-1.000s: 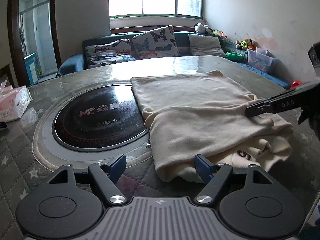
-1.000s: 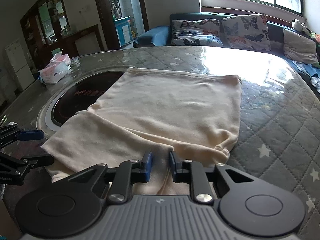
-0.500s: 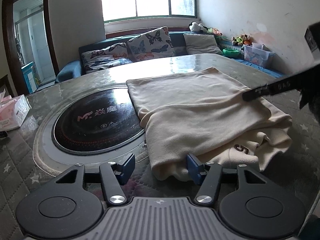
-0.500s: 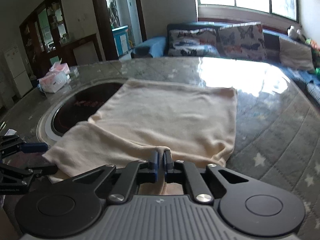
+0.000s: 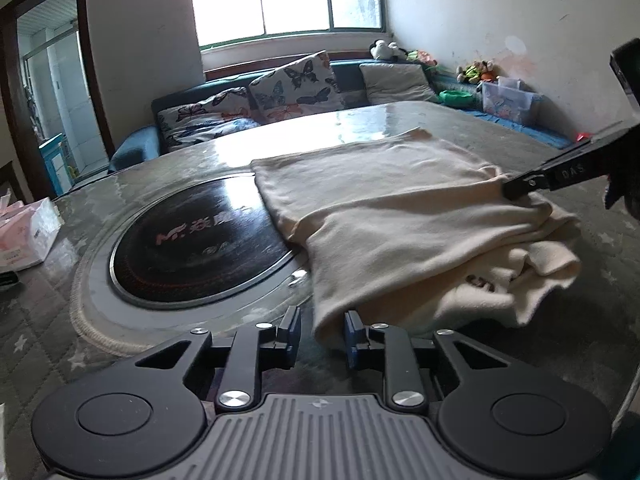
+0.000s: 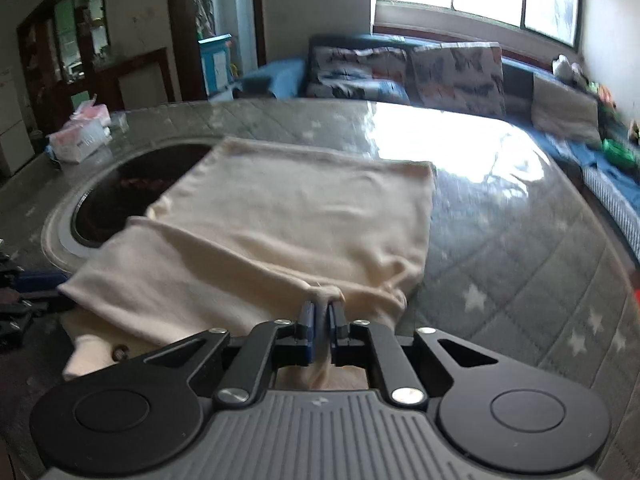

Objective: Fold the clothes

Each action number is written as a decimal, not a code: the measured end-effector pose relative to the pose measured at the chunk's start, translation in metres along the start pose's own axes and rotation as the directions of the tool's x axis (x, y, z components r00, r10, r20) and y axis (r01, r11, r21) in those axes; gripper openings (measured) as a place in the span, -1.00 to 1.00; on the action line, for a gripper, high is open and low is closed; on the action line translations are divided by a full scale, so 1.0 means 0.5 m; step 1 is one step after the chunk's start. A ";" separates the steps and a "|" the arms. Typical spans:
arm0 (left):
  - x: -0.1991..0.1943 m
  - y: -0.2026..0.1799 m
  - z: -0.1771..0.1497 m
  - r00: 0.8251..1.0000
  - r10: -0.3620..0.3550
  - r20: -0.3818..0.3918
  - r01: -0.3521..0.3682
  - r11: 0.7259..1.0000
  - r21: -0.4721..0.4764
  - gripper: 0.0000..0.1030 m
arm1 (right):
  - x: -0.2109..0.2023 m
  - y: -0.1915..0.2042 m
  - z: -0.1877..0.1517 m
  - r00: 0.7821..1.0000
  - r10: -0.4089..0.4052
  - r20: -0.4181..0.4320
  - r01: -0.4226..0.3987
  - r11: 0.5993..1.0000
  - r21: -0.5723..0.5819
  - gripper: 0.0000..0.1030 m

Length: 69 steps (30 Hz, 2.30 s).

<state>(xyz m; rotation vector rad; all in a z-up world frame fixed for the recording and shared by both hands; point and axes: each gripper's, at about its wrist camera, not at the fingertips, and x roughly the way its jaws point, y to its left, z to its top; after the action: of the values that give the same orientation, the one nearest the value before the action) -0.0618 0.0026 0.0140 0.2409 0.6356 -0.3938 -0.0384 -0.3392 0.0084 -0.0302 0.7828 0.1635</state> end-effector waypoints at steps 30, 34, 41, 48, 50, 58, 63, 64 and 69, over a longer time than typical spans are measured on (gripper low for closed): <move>0.125 -0.022 0.124 0.998 -0.057 -0.021 0.056 0.997 -0.049 -0.27 | 0.020 0.006 -0.004 0.991 0.124 0.058 -0.119 0.989 -0.084 -0.30; 0.122 -0.023 0.122 0.998 -0.057 -0.019 0.056 0.998 -0.038 -0.27 | 0.014 0.010 0.001 0.989 0.132 0.069 -0.126 0.988 -0.094 -0.26; 0.084 -0.043 0.118 0.997 -0.074 0.016 0.073 0.997 0.023 -0.23 | -0.015 0.015 -0.017 0.988 0.137 0.064 -0.128 0.983 -0.135 -0.25; 0.076 -0.062 0.087 0.997 -0.075 -0.011 0.076 0.994 0.080 -0.12 | -0.028 0.016 -0.050 0.991 0.127 0.035 -0.121 0.981 -0.151 -0.25; 0.059 -0.062 0.084 0.997 -0.079 0.003 0.079 0.993 0.092 -0.06 | -0.042 0.017 -0.050 0.991 0.126 0.049 -0.118 0.981 -0.154 -0.25; -0.015 -0.067 0.039 0.997 -0.080 0.015 0.074 0.972 0.224 -0.02 | -0.046 0.020 -0.058 0.991 0.127 0.036 -0.119 0.978 -0.171 -0.25; -0.048 -0.089 0.006 0.994 -0.104 0.031 0.088 0.937 0.338 0.02 | -0.075 0.019 -0.061 0.991 0.129 0.044 -0.118 0.973 -0.198 -0.19; -0.048 -0.097 0.003 0.993 -0.111 0.037 0.091 0.931 0.354 0.02 | -0.080 0.019 -0.063 0.991 0.128 0.043 -0.116 0.972 -0.205 -0.18; -0.029 -0.138 -0.005 0.985 -0.162 0.059 0.124 0.904 0.408 0.02 | -0.106 0.019 -0.076 0.992 0.120 0.036 -0.108 0.964 -0.242 -0.06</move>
<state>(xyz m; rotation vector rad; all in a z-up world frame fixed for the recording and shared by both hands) -0.1032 -0.0543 0.0145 0.5696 0.4770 -0.6762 -0.1031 -0.3401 0.0192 -0.2095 0.7110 0.3667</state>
